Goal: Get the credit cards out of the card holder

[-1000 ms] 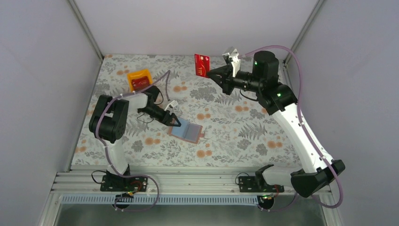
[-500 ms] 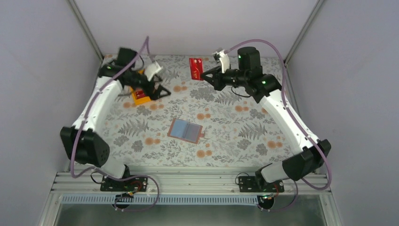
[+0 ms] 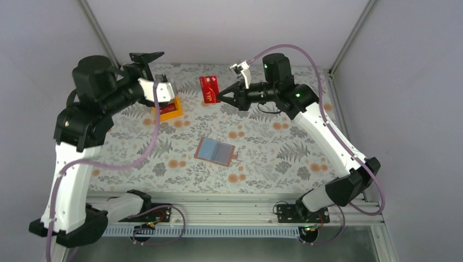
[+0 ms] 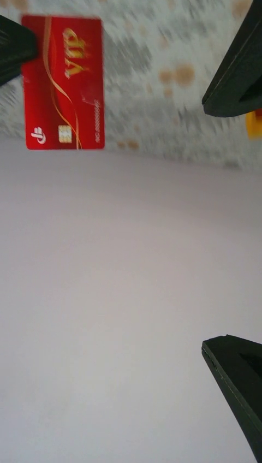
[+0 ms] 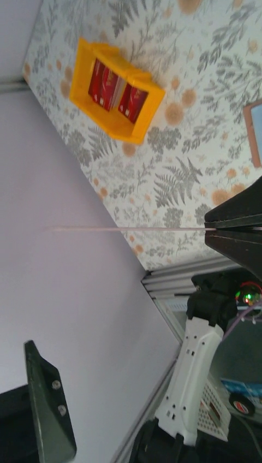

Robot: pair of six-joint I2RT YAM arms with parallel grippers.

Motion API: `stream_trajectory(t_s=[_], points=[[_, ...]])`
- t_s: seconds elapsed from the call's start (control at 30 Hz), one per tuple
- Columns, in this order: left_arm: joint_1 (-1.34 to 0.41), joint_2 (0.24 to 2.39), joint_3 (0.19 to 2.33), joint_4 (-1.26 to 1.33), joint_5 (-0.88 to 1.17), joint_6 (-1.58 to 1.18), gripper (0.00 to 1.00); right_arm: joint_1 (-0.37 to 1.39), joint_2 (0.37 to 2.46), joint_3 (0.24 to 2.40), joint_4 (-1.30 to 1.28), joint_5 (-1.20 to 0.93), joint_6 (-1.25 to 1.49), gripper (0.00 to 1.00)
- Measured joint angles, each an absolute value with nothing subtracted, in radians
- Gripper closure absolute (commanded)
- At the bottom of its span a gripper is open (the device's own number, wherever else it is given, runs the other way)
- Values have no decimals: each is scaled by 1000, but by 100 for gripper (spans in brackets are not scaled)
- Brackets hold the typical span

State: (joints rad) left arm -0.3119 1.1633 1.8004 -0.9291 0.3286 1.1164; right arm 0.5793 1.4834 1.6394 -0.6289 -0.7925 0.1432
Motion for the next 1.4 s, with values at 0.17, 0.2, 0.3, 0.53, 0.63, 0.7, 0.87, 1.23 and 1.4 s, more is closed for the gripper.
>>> stream_trajectory(t_s=[0.17,0.2,0.3,0.53,0.63,0.7,0.87,1.23,1.4], points=[[-334,967,1552,-666,263,1517,0,624,1484,1642,-631,-824,157,96],[-334,908,1455,-579,260,1621,0,633,1484,1642,-632,-828,161,96],[-334,756,1183,-328,292,1832,0,657,1487,1648,-633,-841,173,96],[-335,600,868,-85,509,2022,3,718,1530,1714,-630,-883,190,96],[-335,574,837,-75,556,2049,12,744,1553,1740,-629,-903,190,96],[-335,569,833,-69,563,2060,25,758,1568,1753,-630,-915,190,96],[-335,568,833,-74,593,2077,46,786,1600,1788,-648,-930,178,96],[-334,564,834,-138,591,2080,98,818,1629,1826,-694,-936,141,69],[-336,565,839,-187,516,2080,98,813,1614,1813,-691,-779,149,24]])
